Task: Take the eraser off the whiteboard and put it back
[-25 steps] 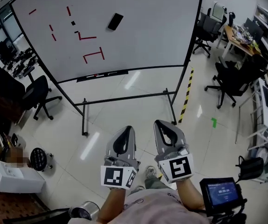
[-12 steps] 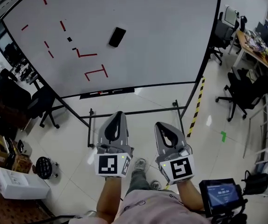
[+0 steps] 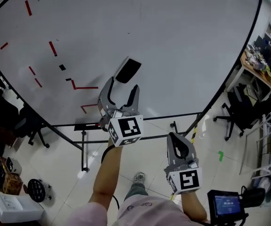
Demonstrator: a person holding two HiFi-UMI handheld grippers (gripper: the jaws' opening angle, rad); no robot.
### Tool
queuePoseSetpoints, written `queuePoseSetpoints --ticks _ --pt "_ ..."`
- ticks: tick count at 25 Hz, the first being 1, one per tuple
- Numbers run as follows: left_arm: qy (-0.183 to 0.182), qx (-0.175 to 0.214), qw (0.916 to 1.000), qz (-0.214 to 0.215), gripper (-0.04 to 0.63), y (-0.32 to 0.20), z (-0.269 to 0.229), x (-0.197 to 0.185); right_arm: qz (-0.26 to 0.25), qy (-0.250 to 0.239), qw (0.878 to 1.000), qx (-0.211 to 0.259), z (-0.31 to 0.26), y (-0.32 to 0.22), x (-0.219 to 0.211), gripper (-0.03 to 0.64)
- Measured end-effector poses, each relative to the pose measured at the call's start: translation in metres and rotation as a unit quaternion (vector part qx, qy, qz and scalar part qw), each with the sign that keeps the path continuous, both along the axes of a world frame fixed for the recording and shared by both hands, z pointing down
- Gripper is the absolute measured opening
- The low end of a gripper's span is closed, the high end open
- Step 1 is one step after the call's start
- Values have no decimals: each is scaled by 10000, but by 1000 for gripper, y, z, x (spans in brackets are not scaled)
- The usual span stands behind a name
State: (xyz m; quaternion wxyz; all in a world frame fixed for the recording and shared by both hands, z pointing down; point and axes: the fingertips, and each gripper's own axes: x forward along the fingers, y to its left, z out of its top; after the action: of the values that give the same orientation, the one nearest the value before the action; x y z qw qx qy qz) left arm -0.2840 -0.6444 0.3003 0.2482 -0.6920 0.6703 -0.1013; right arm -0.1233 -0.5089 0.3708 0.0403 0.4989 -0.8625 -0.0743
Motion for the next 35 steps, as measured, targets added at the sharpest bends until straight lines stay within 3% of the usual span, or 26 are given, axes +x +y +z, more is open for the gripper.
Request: queuePoseSetpoints --ticks 3,6,10,13,16,20,23,25,28,31,35 --pt "-294 -117 9994 -126 336 -54 12 -7 265 133 9993 -242 14 -34 -2 3" --pt "-356 -157 9992 -87 334 -83 26 -7 430 163 9977 -495 29 -55 -2 4" --pt "-476 188 9982 -302 287 -86 25 -9 504 257 9964 -630 42 -73 -2 4" --pt "-511 278 9981 -200 278 -85 22 -9 498 205 9956 -769 44 -77 -6 4" --pt "-354 687 9970 -106 278 -58 7 -5 435 229 9965 -674 42 -69 -2 3" --pt "-24 1312 9912 178 278 16 -27 8 313 172 9983 -459 28 -32 12 3" --pt "179 1453 9886 348 278 91 -37 18 119 80 9995 -282 21 13 23 3" --pt "593 1427 9873 373 279 156 -29 22 -83 -16 9998 -207 18 53 31 3" --pt "1316 1674 9763 383 279 274 -21 29 -371 -141 9991 -114 24 125 50 4" --pt "1316 1842 9738 220 279 375 -22 45 -599 -235 9972 -371 42 184 67 4" --pt "1413 1867 9721 157 279 473 -35 59 -970 -364 9928 -601 39 257 66 3"
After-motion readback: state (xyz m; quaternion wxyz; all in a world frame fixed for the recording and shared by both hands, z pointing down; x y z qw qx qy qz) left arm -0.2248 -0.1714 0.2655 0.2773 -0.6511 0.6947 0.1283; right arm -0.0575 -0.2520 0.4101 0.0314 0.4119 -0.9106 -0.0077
